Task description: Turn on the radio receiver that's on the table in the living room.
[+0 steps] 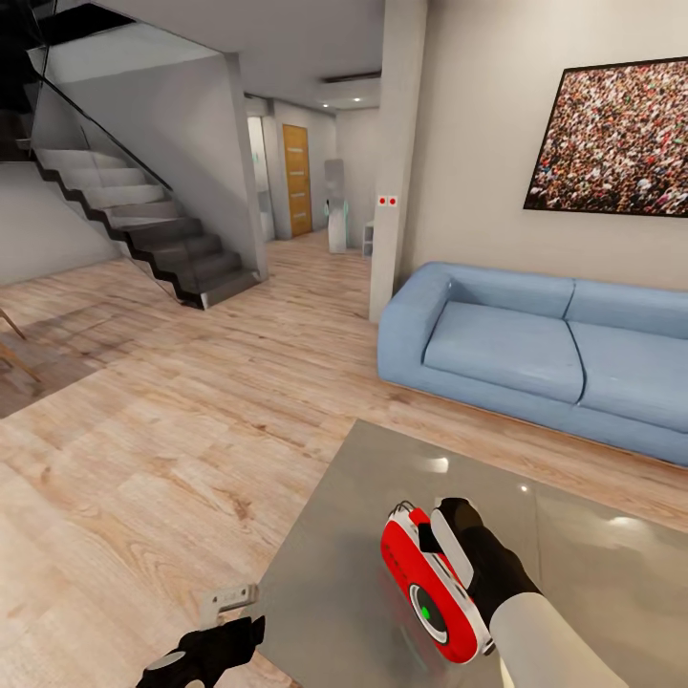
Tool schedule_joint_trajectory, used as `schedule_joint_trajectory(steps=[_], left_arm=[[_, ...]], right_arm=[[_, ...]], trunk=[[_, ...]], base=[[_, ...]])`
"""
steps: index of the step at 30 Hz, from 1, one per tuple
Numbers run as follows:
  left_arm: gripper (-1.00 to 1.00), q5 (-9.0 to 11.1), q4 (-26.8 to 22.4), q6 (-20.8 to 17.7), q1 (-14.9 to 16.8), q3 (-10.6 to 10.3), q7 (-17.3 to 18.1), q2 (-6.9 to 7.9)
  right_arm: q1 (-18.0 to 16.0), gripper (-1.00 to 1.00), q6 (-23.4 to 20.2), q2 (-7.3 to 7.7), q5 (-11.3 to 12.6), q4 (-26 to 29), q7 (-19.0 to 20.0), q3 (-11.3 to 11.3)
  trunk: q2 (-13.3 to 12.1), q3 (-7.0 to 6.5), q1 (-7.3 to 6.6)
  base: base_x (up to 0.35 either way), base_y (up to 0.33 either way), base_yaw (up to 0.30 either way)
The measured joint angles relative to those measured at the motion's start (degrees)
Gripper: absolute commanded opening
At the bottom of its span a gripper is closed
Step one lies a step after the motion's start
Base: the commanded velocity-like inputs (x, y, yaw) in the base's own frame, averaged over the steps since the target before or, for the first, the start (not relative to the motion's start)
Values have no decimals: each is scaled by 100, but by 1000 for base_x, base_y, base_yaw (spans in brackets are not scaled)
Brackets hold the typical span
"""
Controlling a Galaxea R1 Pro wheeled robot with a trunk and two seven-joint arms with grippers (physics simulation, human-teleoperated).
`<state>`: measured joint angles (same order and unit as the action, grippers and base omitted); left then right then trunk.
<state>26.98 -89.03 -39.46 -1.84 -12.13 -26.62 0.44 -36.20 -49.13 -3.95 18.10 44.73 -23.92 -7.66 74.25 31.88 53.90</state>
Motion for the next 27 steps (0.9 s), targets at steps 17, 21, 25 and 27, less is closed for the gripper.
schedule_joint_trajectory(steps=[17, 21, 25, 27], left_arm=[[100, 0, 0, 0, 0, 0, -1, 0], [100, 0, 0, 0, 0, 6, -1, 0], [100, 0, 0, 0, 0, 8, -1, 0], [100, 0, 0, 0, 0, 9, -1, 0]], right_arm=[[0, 100, -1, 0, 0, 0, 0, 1], [-2, 100, -2, 0, -9, 1, 2, 1], [-1, 100, -1, 0, -9, 1, 2, 1], [-1, 100, -1, 0, -9, 1, 2, 1]], trunk=[[-120, -54, -66], [-120, -54, -66], [-120, -54, -66], [-120, -54, -66]], base=[[0, 0, 0], [0, 0, 0], [0, 0, 0], [0, 0, 0]])
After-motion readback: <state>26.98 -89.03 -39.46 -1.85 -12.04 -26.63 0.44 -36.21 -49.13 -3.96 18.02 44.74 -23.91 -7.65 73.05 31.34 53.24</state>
